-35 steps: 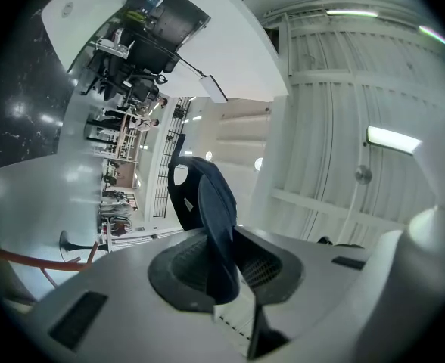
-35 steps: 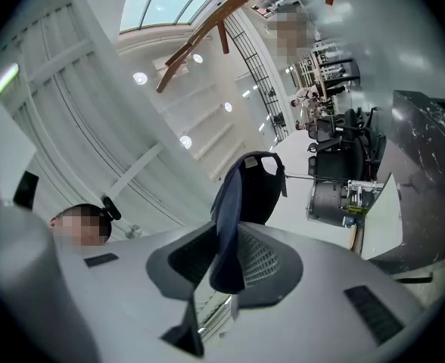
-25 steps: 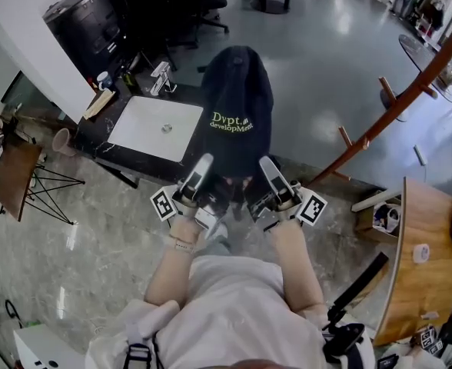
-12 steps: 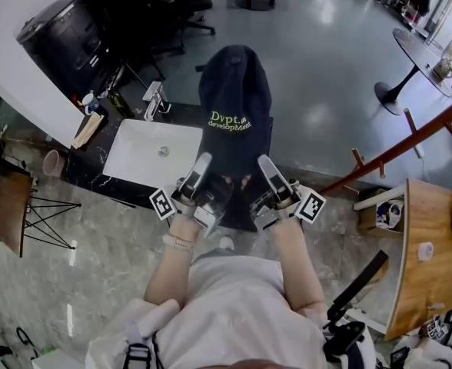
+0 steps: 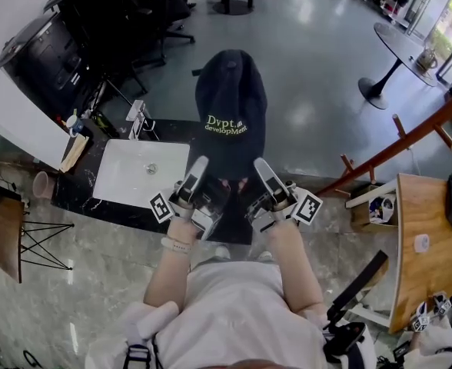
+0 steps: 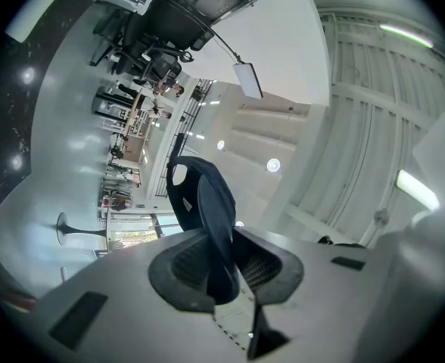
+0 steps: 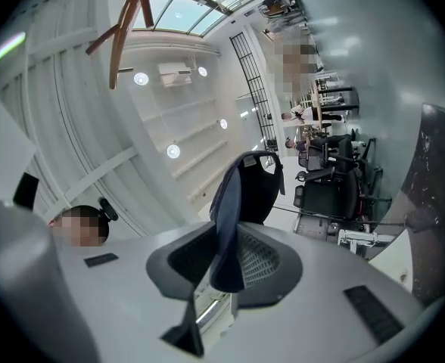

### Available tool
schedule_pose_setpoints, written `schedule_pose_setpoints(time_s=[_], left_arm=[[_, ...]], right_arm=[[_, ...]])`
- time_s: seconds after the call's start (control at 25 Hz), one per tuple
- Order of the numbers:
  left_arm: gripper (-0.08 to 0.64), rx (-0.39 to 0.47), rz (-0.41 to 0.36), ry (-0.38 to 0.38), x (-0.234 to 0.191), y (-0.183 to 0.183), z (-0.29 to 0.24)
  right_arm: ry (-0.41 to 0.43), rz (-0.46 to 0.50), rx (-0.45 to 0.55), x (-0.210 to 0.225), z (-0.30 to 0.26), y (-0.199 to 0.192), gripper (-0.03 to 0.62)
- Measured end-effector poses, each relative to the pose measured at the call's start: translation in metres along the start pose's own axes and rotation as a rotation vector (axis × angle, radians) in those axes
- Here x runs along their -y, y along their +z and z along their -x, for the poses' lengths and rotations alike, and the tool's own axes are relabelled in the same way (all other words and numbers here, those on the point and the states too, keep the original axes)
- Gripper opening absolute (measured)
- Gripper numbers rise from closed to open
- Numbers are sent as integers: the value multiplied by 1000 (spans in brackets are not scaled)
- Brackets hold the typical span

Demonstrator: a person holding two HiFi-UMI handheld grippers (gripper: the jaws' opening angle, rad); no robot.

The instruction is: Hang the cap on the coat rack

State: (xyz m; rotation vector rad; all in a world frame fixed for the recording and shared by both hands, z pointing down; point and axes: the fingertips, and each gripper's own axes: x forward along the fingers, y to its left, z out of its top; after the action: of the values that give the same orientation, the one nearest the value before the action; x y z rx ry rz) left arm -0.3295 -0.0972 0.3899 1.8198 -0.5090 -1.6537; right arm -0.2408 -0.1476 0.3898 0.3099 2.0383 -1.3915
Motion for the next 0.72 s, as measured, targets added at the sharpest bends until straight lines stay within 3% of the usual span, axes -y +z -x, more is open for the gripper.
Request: schedule_pose_setpoints(time_s=[0.32, 0.56, 0.72], left_arm=[[57, -38, 24, -44, -6, -2, -4], [57, -69, 33, -44, -33, -44, -60], [57, -107, 33, -71, -35, -58, -81]], right_arm=[[-4, 72, 2, -2, 2, 5, 66], [4, 93, 34, -29, 23, 72, 66], [22, 132, 51, -44, 27, 90, 66]])
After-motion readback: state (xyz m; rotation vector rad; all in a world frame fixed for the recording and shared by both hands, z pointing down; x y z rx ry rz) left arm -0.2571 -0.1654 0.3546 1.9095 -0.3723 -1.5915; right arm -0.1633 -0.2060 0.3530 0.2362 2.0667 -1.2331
